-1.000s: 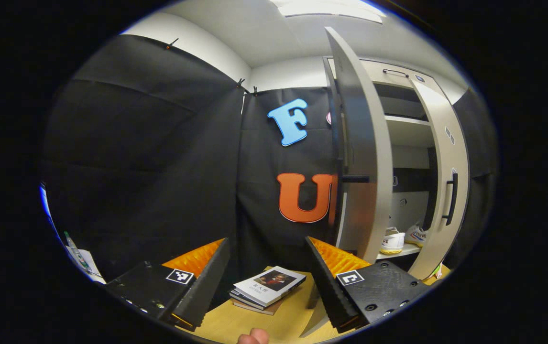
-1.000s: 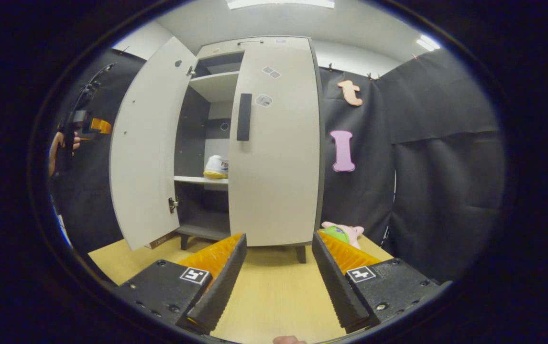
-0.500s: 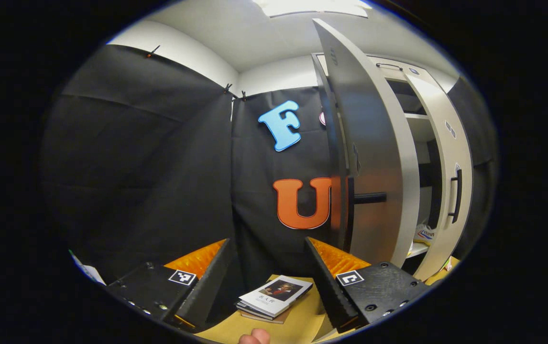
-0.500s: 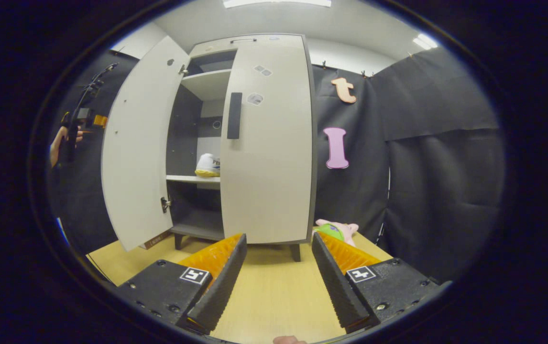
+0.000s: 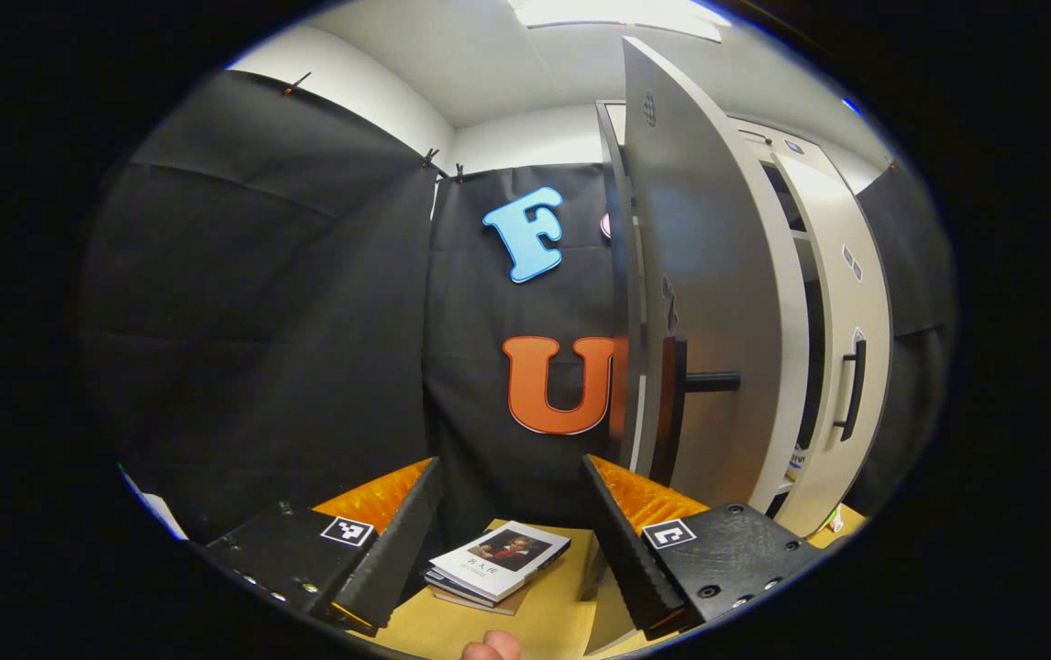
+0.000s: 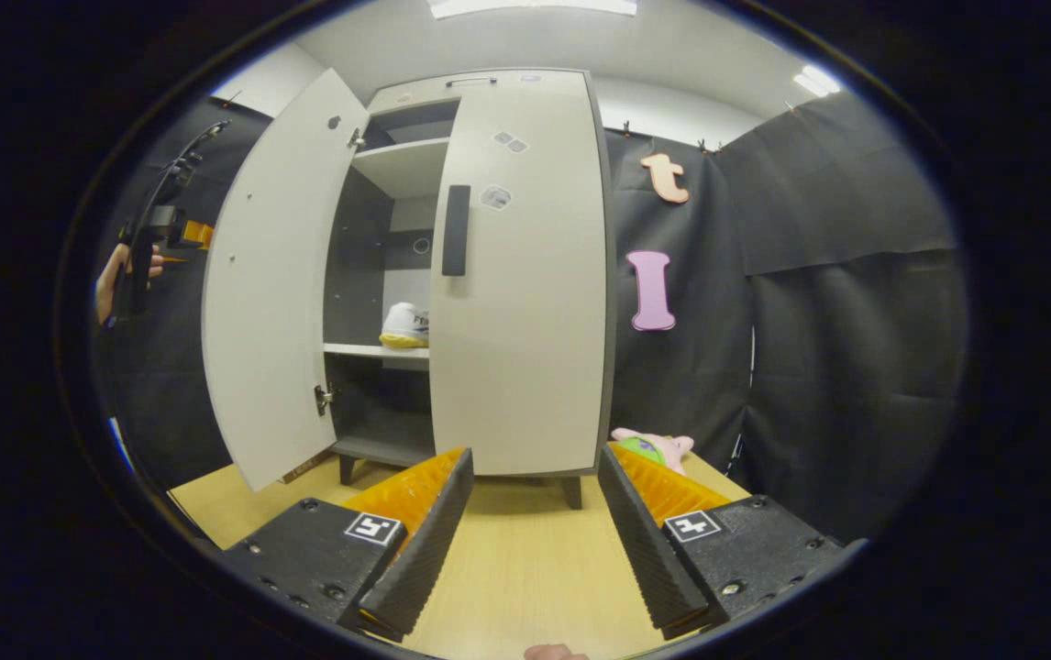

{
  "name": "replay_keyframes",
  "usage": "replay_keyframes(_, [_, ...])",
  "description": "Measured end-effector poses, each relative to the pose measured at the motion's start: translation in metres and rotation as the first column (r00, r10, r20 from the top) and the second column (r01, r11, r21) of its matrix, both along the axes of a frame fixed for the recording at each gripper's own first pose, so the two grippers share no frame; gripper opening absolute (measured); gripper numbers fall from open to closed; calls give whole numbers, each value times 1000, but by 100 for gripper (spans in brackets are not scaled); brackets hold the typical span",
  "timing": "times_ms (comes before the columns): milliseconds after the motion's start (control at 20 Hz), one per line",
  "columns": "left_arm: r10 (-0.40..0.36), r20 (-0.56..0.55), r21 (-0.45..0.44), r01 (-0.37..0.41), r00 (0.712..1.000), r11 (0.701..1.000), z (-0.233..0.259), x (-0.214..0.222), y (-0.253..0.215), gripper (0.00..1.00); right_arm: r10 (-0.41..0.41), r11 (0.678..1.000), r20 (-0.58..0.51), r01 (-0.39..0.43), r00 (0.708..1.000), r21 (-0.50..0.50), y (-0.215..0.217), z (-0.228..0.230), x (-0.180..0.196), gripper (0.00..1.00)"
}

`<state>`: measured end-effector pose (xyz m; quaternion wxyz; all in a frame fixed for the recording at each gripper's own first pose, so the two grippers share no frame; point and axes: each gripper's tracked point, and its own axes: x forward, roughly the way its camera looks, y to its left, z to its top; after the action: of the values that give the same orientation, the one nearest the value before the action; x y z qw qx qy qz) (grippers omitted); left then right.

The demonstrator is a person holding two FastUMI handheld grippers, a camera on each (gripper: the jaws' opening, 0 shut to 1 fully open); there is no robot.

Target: Grab one shoe with the right hand and put it into the shoe cabinet, grab the other shoe with the left hand and put it into the shoe cabinet; then close the right door with the right hand and the left door with the left hand.

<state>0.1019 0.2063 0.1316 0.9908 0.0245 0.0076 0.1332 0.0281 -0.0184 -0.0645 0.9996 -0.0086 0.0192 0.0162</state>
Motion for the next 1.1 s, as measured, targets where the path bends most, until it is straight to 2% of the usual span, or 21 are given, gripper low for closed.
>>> replay_keyframes(450, [-62,-7,0,62,998,998,-1,4,-52,91,-27,1000,-5,27,1000,-4,-13,-2,-3,90])
replay_keyframes(600, [-112,-12,-15,112,994,994,-4,12,-76,91,-36,999,-10,36,999,-3,-19,-4,-3,90])
replay_keyframes(650, [-132,-12,-26,132,991,991,-6,15,-86,91,-40,999,-9,40,999,-2,-22,-3,-2,85])
replay_keyframes(700, [-155,-11,-35,154,988,987,-7,20,-96,91,-45,999,-6,45,999,0,-24,-1,-2,90])
replay_keyframes(800, [-186,-9,-55,185,983,981,-9,30,-114,91,-58,998,3,58,998,-4,-30,2,-1,90])
replay_keyframes(850, [-202,-5,-57,201,979,978,-8,37,-124,91,-65,998,5,65,998,-9,-34,3,-1,85])
replay_keyframes(900, [-219,5,-57,219,976,974,-8,47,-135,91,-72,997,7,72,997,-13,-37,2,-1,90])
replay_keyframes(950, [-242,8,-59,242,970,968,-10,57,-147,91,-77,997,6,77,997,-14,-39,2,-2,90])
replay_keyframes(1000, [-247,3,-60,246,969,967,-13,64,-154,92,-81,997,2,81,997,-12,-41,-1,-4,85])
replay_keyframes(1050, [-250,-13,-64,248,968,967,-21,72,-158,92,-85,996,-3,85,996,-11,-43,-2,-4,90])
replay_keyframes(1100, [-248,-27,-69,246,968,967,-26,76,-162,93,-90,996,-4,90,996,-8,-46,-2,-3,85])
